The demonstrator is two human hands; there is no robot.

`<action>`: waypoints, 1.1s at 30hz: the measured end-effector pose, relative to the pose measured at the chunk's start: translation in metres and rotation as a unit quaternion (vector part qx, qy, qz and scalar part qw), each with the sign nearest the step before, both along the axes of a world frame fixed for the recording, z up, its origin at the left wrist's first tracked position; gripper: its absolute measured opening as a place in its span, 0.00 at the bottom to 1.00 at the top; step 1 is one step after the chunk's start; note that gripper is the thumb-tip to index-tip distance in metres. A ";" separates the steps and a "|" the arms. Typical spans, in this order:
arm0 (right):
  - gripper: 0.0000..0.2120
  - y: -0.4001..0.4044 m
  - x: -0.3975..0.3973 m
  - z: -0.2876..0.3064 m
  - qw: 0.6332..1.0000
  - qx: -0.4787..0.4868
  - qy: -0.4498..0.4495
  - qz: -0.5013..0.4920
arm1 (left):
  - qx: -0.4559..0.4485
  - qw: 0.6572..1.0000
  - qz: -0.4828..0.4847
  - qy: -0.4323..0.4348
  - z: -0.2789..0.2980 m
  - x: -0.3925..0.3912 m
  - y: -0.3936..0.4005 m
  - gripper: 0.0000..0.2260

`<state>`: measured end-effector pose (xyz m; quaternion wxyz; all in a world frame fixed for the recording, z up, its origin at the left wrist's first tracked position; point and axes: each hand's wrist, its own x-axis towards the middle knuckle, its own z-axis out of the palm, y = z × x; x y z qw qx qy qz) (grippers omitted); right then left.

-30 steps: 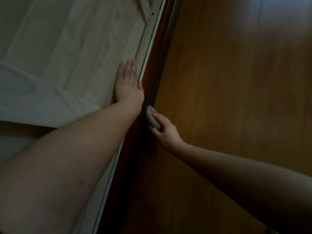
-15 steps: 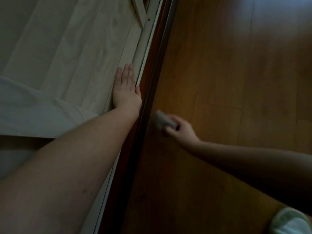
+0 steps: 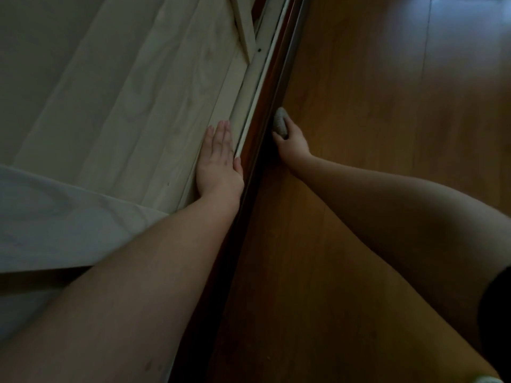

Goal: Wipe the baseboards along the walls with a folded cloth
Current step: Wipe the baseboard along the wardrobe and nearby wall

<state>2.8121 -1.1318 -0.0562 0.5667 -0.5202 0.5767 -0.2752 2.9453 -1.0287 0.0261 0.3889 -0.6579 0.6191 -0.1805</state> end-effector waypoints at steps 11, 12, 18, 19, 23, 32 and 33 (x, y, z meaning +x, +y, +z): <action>0.29 0.133 -0.001 -0.011 0.998 0.039 -0.010 0.052 | -0.015 1.000 0.000 0.006 0.003 -0.001 0.001 0.27; 0.29 0.149 0.000 -0.010 0.997 0.050 -0.015 0.060 | -0.015 1.000 0.002 0.009 0.003 -0.001 0.001 0.27; 0.30 0.236 0.001 -0.002 0.986 0.111 -0.033 0.116 | -0.013 1.000 0.010 0.018 0.002 0.000 0.000 0.26; 0.30 0.246 0.001 -0.001 0.984 0.123 -0.045 0.118 | -0.012 1.000 0.010 0.024 0.003 0.001 0.001 0.26; 0.29 0.262 -0.001 0.004 0.976 0.167 -0.082 0.111 | -0.010 0.999 -0.001 0.045 0.006 0.005 -0.001 0.27; 0.24 0.225 -0.051 0.007 0.971 0.172 -0.157 0.061 | -0.010 0.961 -0.041 0.273 0.011 -0.003 -0.037 0.28; 0.23 0.216 -0.060 0.006 0.969 0.175 -0.168 0.038 | -0.019 0.954 -0.035 0.298 0.010 -0.002 -0.046 0.28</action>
